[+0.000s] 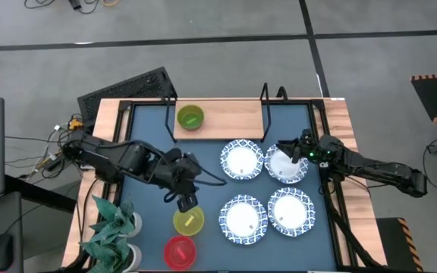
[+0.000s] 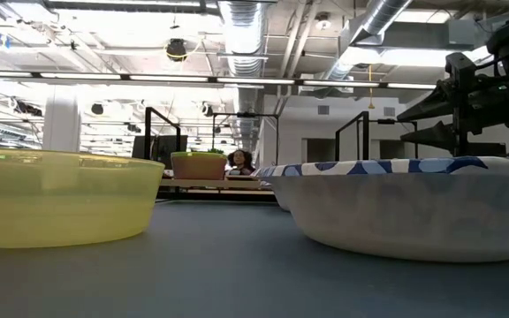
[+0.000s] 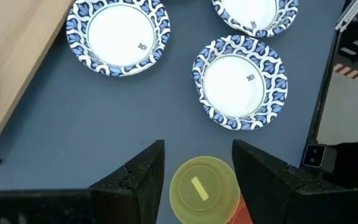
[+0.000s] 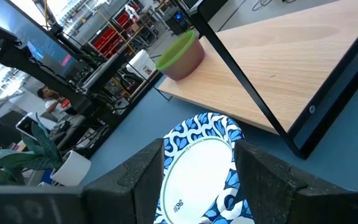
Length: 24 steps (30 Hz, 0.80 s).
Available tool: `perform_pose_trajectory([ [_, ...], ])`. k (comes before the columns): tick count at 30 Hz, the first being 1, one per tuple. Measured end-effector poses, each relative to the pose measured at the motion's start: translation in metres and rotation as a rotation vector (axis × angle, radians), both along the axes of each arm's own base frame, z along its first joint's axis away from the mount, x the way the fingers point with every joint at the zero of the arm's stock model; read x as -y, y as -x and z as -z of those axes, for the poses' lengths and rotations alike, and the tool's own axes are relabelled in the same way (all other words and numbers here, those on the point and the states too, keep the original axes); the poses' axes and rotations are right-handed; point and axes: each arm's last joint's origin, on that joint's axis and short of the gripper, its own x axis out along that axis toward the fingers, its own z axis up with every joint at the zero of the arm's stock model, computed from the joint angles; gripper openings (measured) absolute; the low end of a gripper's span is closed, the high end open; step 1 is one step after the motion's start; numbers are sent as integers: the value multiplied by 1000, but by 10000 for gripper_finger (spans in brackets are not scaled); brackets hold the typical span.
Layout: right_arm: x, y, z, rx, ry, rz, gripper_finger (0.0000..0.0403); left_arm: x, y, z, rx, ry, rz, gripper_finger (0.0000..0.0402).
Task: Place and stack bowls onto a shelf
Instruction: Stack the yellow transparent bowl into the green transparent bowl on the shelf
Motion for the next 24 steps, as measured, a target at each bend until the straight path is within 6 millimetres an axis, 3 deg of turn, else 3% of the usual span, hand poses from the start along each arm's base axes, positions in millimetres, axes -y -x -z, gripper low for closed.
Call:
perform_pose_trajectory([
  [24, 0, 0, 0, -4, 10, 0, 220, 7, 5, 5, -28, -24, 0, 171],
])
